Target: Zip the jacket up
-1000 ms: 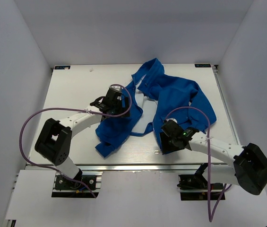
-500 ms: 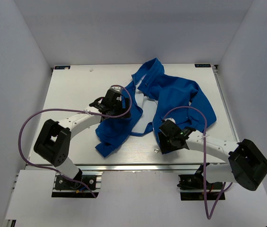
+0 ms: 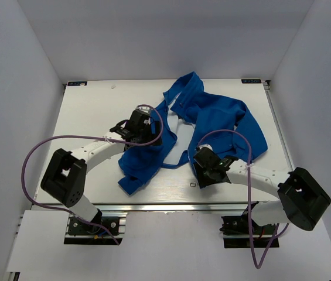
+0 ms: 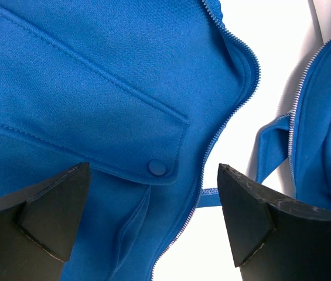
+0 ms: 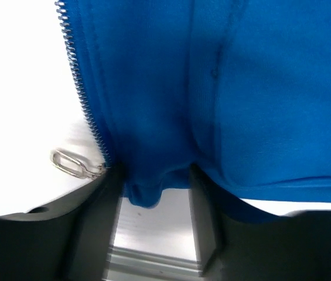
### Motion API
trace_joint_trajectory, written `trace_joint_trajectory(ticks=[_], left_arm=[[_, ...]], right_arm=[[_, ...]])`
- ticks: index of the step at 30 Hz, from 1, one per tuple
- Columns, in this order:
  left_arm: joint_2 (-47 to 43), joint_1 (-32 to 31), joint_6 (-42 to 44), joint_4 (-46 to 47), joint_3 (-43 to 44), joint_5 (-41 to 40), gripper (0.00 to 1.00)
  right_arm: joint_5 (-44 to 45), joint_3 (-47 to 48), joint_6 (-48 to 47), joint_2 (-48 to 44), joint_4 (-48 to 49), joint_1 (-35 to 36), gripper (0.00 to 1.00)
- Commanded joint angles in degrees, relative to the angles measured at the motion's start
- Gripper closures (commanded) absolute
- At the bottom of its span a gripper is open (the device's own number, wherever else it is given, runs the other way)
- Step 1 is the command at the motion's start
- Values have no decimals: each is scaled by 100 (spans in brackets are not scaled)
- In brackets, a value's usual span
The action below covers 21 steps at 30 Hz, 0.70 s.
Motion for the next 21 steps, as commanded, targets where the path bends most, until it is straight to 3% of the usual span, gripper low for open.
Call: trace_joint_trajectory(ticks=[1, 3, 4, 7, 13, 21], left_arm=[[-405, 17, 76, -53, -28, -38, 2], [-441, 17, 76, -80, -20, -73, 2], [-449, 17, 85, -97, -28, -99, 2], [-493, 17, 103, -106, -29, -108, 2], [-590, 17, 173, -194, 33, 14, 2], [-1160, 17, 296, 270, -414, 1365, 2]], right_arm=[[-281, -66, -8, 433, 374, 123, 50], [-299, -66, 45, 557, 374, 193, 57], [-308, -66, 63, 636, 374, 210, 68], [-421, -66, 116, 715, 444, 263, 83], [-747, 83, 80, 541, 655, 263, 100], [-984, 391, 133, 22, 1086, 255, 100]])
